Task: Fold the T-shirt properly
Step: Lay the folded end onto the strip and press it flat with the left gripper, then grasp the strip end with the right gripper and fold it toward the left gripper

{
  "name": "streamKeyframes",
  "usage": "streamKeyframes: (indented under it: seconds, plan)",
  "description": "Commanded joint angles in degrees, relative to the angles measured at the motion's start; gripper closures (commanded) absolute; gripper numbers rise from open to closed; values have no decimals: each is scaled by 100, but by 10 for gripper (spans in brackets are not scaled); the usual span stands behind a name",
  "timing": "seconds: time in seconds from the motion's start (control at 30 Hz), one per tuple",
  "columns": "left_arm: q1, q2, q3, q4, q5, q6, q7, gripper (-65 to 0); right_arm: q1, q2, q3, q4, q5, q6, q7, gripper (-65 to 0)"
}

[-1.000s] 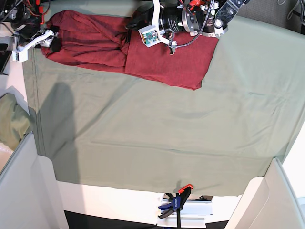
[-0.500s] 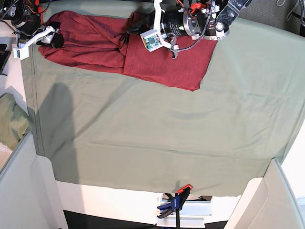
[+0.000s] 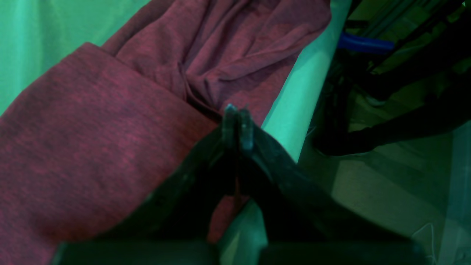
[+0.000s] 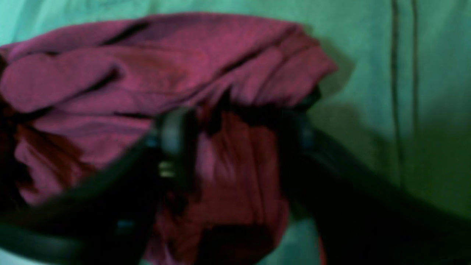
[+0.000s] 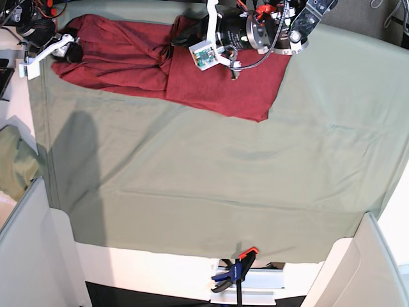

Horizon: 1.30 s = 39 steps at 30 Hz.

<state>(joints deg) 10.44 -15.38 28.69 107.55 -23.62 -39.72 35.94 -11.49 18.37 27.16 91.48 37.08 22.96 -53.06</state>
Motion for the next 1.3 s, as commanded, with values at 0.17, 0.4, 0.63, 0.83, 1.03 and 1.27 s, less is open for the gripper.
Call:
streamKeyframes:
  seconds: [0.17,0.4,0.63,0.83,1.03,1.27]
  plan:
    - [-61,11,-249,105,-229,-28,-144,0,20,68,-170,66,-4,136,9,-108]
    - [-61,-9,-1064,105,-688,-28,-138,0,37,52,-170,66,-179,131,85,0]
    - [-59,-297,-1495,105,-894,-28,-94,0,50,52,-168,197,-229,131,212,0]
    - [-57,-702,-1674,103,-800,-28,-94,0,48,24,-170,979,-181,133,162,0]
    - [-57,-866,-2087,103,-787,-28,-87,0,46,-509,-382,1788,-83,144,160,0]
    - [-39,-1231,-2282,103,-793,-28,-76,0,50,-1346,-1379,2328,-369,144,326,0]
